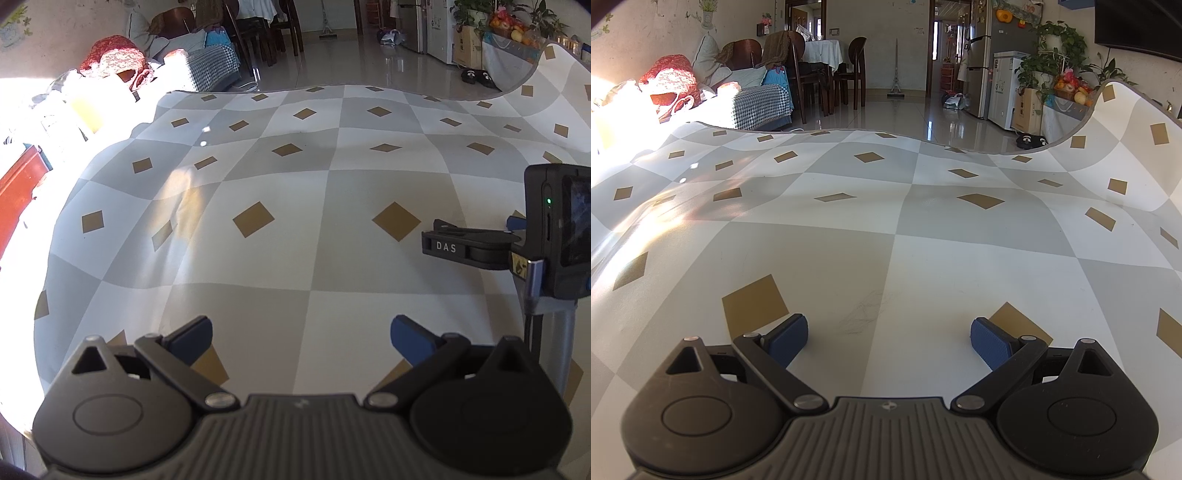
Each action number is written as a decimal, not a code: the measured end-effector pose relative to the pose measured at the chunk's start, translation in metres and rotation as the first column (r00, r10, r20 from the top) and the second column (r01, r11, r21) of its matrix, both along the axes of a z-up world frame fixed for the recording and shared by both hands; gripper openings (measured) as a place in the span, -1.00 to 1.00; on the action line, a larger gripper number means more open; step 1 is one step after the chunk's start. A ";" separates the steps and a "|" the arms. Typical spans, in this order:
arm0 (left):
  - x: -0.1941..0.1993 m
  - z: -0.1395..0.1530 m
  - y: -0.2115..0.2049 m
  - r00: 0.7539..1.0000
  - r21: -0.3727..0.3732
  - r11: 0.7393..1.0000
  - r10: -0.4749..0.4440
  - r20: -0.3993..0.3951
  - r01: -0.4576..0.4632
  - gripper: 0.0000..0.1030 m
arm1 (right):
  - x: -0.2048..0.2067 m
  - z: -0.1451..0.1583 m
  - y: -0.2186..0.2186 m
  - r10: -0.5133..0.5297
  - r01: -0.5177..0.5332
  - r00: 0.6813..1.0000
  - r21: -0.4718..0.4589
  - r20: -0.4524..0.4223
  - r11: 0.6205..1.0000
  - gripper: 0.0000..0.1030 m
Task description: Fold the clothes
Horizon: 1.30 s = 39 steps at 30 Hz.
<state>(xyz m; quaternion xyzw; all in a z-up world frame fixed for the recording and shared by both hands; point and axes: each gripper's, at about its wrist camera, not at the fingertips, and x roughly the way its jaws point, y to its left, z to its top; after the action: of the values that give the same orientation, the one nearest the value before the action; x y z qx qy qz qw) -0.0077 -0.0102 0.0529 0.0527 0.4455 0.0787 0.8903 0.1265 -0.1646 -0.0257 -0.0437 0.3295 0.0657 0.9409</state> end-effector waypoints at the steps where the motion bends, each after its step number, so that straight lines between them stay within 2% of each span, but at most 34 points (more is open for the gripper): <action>1: 0.001 0.001 -0.001 1.000 0.003 1.000 -0.009 -0.001 0.009 1.00 | 0.000 0.000 0.000 0.000 0.000 1.000 0.000 0.000 1.000 0.85; 5: 0.003 0.010 -0.002 0.999 0.021 0.999 -0.047 0.009 0.047 1.00 | 0.000 0.000 0.000 0.000 0.000 1.000 0.000 0.000 1.000 0.85; 15: 0.010 0.023 0.007 0.995 0.000 0.995 -0.097 -0.024 0.097 1.00 | 0.000 0.000 0.000 0.000 0.000 1.000 0.000 0.000 1.000 0.85; 20: 0.023 0.024 0.011 0.994 0.025 0.994 -0.108 -0.019 0.108 1.00 | 0.000 0.000 0.000 0.000 0.000 1.000 0.000 0.000 1.000 0.85; 26: 0.034 0.001 0.016 0.994 -0.025 0.997 -0.080 -0.073 0.078 1.00 | 0.000 0.000 0.000 0.000 0.000 1.000 0.000 0.000 1.000 0.85; 30: 0.034 -0.011 0.012 0.989 -0.076 0.992 -0.107 -0.107 0.099 1.00 | 0.000 0.000 0.000 0.000 0.000 1.000 0.000 0.000 1.000 0.85; 39: 0.031 -0.023 0.009 0.981 -0.103 0.988 -0.130 -0.141 0.116 1.00 | 0.000 0.000 0.000 0.000 0.000 1.000 0.001 0.000 1.000 0.85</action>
<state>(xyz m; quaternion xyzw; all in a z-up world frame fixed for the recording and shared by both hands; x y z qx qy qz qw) 0.0229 -0.0013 0.0296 0.0441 0.5090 -0.0018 0.8596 0.1269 -0.1650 -0.0258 -0.0432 0.3296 0.0658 0.9408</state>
